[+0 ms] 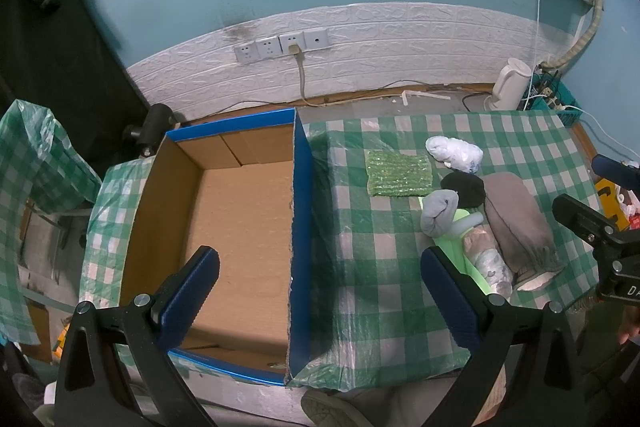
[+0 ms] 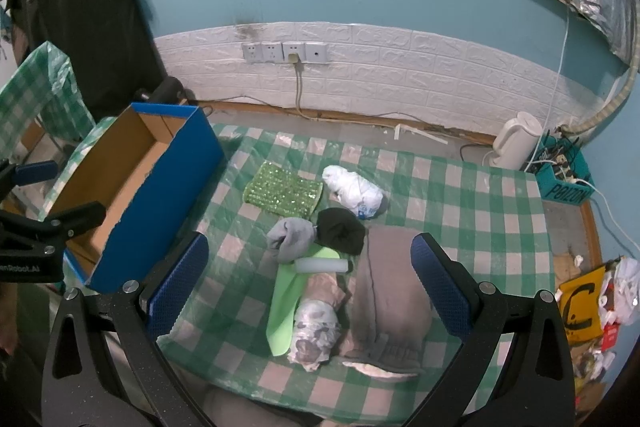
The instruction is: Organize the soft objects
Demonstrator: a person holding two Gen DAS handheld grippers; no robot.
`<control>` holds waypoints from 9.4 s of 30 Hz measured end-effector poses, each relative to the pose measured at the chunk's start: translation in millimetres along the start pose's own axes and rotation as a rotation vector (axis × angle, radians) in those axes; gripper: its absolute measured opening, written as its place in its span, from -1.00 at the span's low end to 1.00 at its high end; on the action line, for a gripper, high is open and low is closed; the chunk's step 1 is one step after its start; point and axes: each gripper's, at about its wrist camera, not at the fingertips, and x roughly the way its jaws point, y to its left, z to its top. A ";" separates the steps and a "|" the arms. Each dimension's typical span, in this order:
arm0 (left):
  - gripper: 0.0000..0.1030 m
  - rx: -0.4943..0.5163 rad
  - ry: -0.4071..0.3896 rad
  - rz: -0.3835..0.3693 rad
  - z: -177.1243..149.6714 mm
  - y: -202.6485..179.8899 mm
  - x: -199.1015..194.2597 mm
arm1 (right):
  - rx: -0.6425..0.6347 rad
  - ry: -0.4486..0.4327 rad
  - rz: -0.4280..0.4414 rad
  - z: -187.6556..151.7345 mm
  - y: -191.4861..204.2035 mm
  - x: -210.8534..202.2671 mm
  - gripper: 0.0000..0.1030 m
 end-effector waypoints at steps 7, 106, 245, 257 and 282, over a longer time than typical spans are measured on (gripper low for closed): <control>0.97 0.003 0.000 -0.001 -1.3 -3.1 -0.1 | -0.001 0.001 -0.002 -0.7 0.1 -0.2 0.95; 0.97 0.141 0.279 -0.127 28.6 -134.1 190.4 | 0.138 0.435 -0.045 -61.4 -119.5 156.4 -0.41; 0.56 -0.199 0.058 0.068 -15.0 123.1 40.9 | -0.072 0.222 0.197 84.3 135.0 93.6 0.43; 0.56 -0.140 0.062 0.016 -3.0 76.2 43.8 | 0.009 0.234 0.132 61.5 65.1 83.8 0.50; 0.56 0.031 0.193 -0.049 -0.7 -41.9 84.6 | 0.123 0.419 0.027 -35.2 -33.3 120.1 0.50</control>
